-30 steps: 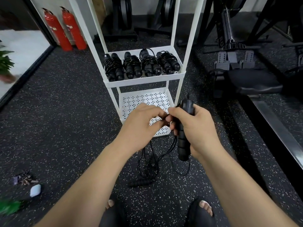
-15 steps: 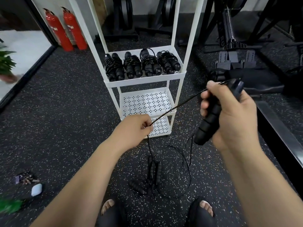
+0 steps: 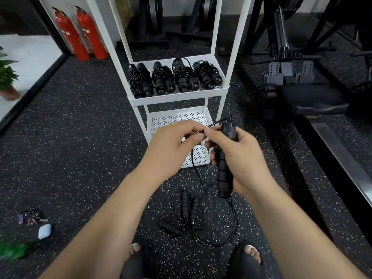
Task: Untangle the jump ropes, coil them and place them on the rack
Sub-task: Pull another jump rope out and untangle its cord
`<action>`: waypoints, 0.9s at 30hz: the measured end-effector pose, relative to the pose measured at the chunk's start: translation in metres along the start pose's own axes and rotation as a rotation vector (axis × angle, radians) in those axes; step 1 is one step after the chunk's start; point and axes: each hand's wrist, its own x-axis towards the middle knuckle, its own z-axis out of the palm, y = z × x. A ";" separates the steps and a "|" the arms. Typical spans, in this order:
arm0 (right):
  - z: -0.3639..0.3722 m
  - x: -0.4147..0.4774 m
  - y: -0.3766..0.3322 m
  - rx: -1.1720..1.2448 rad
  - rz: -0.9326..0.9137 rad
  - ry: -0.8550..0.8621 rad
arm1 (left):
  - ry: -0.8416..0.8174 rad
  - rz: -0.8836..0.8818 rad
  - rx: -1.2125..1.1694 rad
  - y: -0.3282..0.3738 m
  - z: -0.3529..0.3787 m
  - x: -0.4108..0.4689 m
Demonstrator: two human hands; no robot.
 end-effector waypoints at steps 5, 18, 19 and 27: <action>0.007 0.000 0.000 -0.005 -0.078 0.060 | -0.068 -0.007 0.012 0.001 0.003 -0.003; -0.025 0.003 -0.043 0.203 -0.276 0.208 | -0.447 -0.289 0.190 -0.035 0.013 -0.006; -0.031 0.002 -0.046 0.213 -0.282 0.224 | -0.457 -0.301 0.213 -0.036 0.014 -0.007; -0.040 0.002 -0.044 0.271 -0.243 0.186 | -0.208 -0.283 0.098 -0.027 0.007 -0.003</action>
